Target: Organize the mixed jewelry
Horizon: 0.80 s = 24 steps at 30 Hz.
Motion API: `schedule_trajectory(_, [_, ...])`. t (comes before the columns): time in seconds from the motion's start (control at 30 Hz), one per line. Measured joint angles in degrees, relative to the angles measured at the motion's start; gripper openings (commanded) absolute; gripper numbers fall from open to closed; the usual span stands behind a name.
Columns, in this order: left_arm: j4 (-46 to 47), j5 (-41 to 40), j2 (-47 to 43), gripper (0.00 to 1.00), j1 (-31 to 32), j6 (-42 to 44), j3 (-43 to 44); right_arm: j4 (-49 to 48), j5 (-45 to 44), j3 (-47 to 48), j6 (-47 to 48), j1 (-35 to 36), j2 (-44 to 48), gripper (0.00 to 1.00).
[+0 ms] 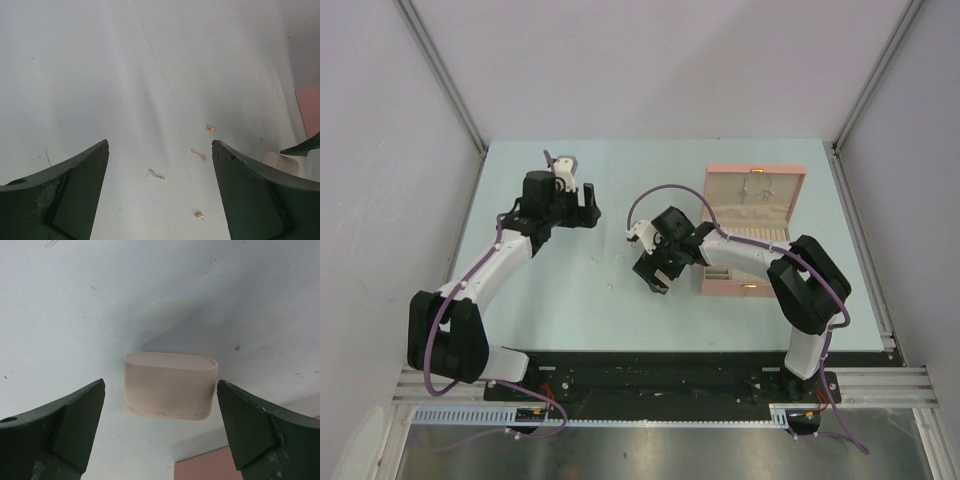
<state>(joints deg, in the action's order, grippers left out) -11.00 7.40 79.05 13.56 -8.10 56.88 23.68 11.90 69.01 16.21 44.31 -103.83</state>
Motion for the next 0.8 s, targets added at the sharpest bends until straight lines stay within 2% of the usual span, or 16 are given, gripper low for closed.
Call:
schedule_trajectory(0.27, [0.5, 0.8, 0.0, 0.89, -0.6, 0.0, -0.9, 0.6, -0.8, 0.0, 0.3, 0.5, -1.8, 1.00])
schedule_trajectory(0.37, [0.6, 0.9, 0.0, 0.89, -0.9, -0.1, -0.9, 0.8, -1.3, 0.0, 0.3, 0.5, -2.1, 0.95])
schedule_trajectory(0.47, [0.6, 1.2, 0.0, 0.89, -1.2, -0.3, -0.9, 1.1, -1.7, 0.0, 0.4, 0.6, -2.4, 0.86])
schedule_trajectory(0.6, [0.7, 1.8, 0.0, 0.88, -1.5, -0.5, -0.9, 1.6, -2.1, 0.0, 1.0, 0.6, -2.4, 0.69])
schedule_trajectory(0.8, [0.7, 2.3, 0.0, 0.88, -1.7, -0.5, -1.0, 4.1, -3.2, 1.2, 2.9, 0.9, -2.3, 0.54])
